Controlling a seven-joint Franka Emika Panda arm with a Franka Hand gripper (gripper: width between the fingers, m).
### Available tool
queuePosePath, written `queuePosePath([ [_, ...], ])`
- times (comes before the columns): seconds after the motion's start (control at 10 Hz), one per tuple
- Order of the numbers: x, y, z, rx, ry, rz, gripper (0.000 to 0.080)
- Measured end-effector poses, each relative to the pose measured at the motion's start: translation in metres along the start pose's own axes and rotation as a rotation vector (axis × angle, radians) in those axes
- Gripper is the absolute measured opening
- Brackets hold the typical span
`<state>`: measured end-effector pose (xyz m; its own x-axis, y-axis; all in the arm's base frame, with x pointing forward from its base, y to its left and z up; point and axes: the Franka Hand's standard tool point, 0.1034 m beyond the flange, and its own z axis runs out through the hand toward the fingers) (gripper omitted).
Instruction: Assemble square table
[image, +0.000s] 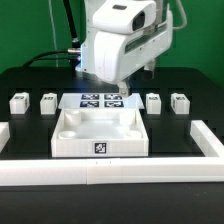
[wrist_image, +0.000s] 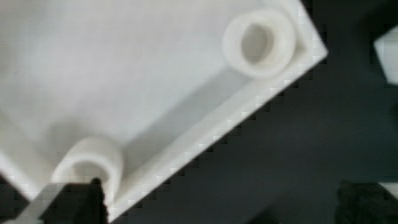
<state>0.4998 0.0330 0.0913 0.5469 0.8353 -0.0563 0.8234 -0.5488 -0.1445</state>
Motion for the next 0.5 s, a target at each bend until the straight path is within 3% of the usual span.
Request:
queuePosePath([
  [0.2, -0.035, -0.024, 0.022, -0.032, 0.014, -0.247, 0.065],
  [0.4, -0.082, -0.026, 0.05, -0.075, 0.033, -0.535, 0.065],
  [0.5, -0.094, -0.021, 0.056, -0.093, 0.036, -0.623, 0.065],
])
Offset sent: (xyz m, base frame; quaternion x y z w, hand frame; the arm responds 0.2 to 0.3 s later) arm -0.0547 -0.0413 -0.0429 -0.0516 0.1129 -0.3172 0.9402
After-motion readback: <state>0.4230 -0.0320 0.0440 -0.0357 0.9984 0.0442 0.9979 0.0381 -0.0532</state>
